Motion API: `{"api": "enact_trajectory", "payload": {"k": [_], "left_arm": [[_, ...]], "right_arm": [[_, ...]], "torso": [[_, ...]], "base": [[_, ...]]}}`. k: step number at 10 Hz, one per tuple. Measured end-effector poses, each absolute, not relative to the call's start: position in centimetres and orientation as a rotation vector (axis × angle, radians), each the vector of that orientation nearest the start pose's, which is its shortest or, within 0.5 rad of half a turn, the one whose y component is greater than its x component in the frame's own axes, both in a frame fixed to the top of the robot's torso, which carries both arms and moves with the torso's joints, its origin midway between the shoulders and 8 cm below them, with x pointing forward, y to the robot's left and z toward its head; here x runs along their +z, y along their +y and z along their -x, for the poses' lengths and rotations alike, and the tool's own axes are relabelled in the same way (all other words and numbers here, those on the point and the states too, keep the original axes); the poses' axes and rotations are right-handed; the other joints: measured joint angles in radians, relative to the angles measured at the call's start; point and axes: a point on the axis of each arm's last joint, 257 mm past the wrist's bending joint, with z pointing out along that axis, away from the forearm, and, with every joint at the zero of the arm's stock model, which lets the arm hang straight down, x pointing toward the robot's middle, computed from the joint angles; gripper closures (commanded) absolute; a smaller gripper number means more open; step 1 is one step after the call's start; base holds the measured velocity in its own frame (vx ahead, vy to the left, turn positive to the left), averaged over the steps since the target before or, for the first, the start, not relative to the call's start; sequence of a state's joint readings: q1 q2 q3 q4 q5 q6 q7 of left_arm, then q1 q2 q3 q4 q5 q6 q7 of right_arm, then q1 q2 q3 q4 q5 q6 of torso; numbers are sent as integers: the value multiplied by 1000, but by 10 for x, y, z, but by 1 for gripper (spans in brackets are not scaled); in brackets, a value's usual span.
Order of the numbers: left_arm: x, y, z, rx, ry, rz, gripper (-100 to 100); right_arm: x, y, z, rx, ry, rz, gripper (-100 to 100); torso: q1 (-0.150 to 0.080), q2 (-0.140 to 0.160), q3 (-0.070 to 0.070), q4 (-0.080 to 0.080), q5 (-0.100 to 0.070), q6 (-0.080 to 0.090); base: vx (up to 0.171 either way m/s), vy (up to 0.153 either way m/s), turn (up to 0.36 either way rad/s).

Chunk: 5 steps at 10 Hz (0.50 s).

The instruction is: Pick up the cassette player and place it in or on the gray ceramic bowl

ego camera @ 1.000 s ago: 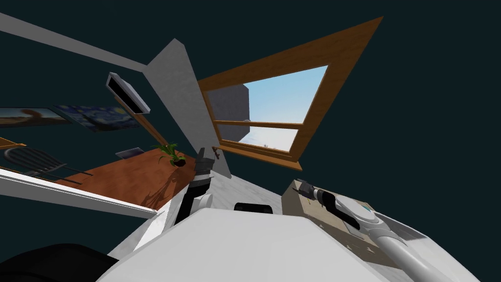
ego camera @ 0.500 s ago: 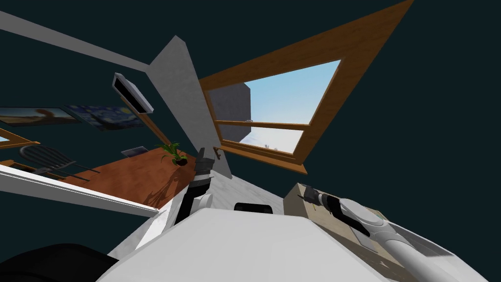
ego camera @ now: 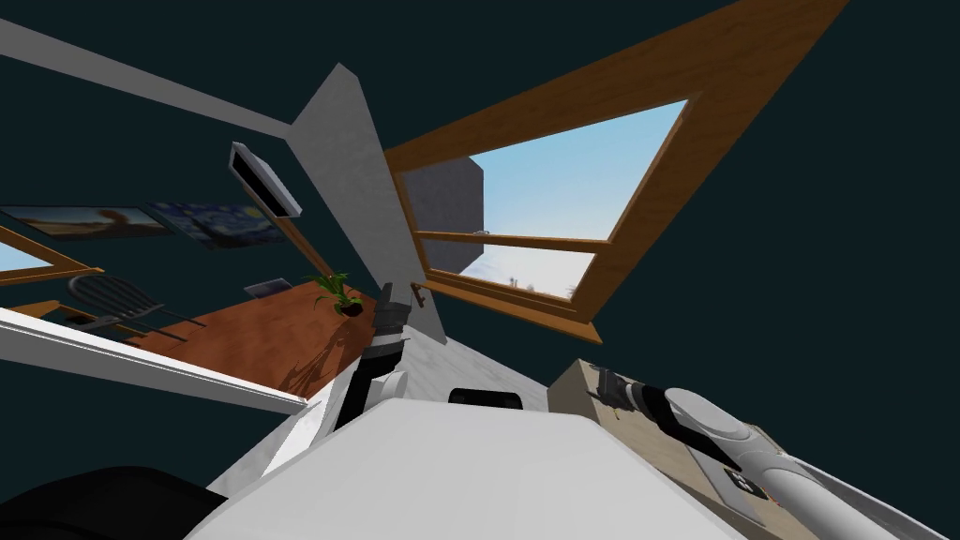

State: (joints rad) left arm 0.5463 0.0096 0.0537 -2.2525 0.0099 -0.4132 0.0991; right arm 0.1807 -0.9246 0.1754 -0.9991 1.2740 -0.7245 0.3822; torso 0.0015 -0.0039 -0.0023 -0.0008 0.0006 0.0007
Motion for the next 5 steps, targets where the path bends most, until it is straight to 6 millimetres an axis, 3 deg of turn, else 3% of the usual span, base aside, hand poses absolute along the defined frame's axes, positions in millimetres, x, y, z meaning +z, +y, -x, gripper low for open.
{"api": "enact_trajectory", "payload": {"k": [2, 5], "left_arm": [[-19, 309, -354, -1288, 681, 820, 0], [-19, 309, -354, -1288, 681, 820, 0]], "right_arm": [[-472, -523, -263, -53, 2318, 1243, -100], [-480, -554, -222, -70, 2387, 1382, -100]], "torso": [[0, 0, 0, 0, 0, 0], [0, -1, -1, 0, 0, 0]], "base": [[81, 29, 76], [83, 20, 38]]}}
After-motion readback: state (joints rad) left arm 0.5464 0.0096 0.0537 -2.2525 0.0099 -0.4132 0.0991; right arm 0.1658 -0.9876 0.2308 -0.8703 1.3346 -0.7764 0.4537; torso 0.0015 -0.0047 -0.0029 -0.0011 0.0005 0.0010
